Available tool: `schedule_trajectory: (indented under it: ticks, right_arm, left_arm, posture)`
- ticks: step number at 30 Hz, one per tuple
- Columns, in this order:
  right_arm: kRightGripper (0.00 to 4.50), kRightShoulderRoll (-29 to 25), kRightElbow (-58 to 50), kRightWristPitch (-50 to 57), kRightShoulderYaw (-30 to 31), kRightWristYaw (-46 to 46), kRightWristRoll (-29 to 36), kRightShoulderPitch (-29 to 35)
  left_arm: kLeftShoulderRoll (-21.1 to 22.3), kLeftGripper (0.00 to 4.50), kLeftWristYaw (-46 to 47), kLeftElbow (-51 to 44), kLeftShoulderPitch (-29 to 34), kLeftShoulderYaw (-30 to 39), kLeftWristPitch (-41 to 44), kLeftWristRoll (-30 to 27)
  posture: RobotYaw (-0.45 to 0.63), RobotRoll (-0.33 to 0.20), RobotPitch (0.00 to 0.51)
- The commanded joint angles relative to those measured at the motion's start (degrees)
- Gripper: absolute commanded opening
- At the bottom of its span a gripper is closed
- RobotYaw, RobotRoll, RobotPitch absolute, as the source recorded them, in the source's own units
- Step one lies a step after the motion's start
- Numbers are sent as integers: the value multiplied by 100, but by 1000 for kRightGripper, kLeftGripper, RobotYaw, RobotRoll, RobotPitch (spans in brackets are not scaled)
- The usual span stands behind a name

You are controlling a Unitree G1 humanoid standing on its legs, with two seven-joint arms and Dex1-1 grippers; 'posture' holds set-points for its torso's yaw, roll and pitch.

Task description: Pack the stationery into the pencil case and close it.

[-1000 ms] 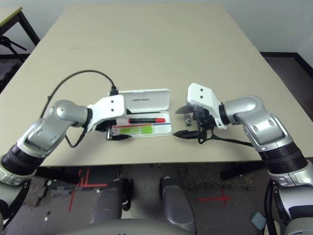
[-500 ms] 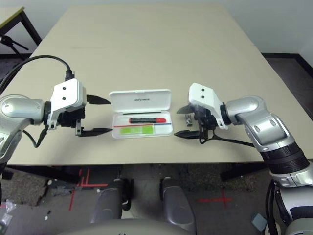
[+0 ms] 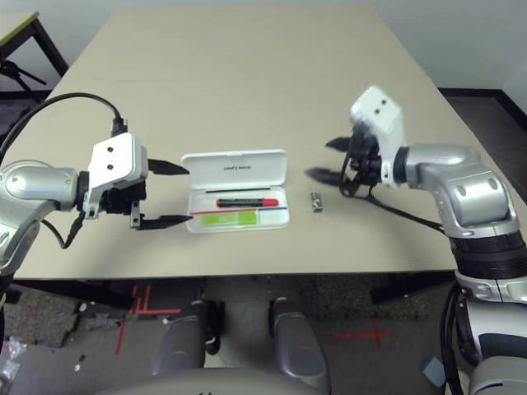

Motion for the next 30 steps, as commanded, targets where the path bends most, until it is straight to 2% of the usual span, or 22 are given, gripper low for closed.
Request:
schedule_trajectory:
  ticks: [1, 5, 8, 16, 24, 30]
  right_arm:
    - [4500, 266, 298, 527, -355, -1003, -230, -250]
    - [4500, 500, 329, 870, -456, -1524, -241, -304]
    - [4500, 914, 83, 1381, -424, -1867, -142, -224]
    - [4500, 1284, -395, 2018, -170, -2088, -26, -27]
    - [4500, 1056, -973, 2483, 313, -1831, 233, 531]
    - [4500, 927, -998, 2407, 685, -1747, 225, 745]
  left_arm:
    - [5, 4431, -31, 121, -6, -140, -148, 65]
    - [11, 4431, -50, 209, -27, -177, -241, 89]
    - [5, 4431, -37, 219, -22, -207, -266, 89]
    - [31, 4431, -23, 182, 39, -216, -274, 88]
    - [8, 4431, -88, 239, -49, -306, -295, 96]
    - [-54, 4431, -86, 262, -125, -372, -292, 109]
  posture:
    - [-107, 0, 136]
    - [-111, 0, 137]
    - [-107, 0, 137]
    - [-108, 0, 146]
    - [-122, 0, 155]
    - [-119, 0, 154]
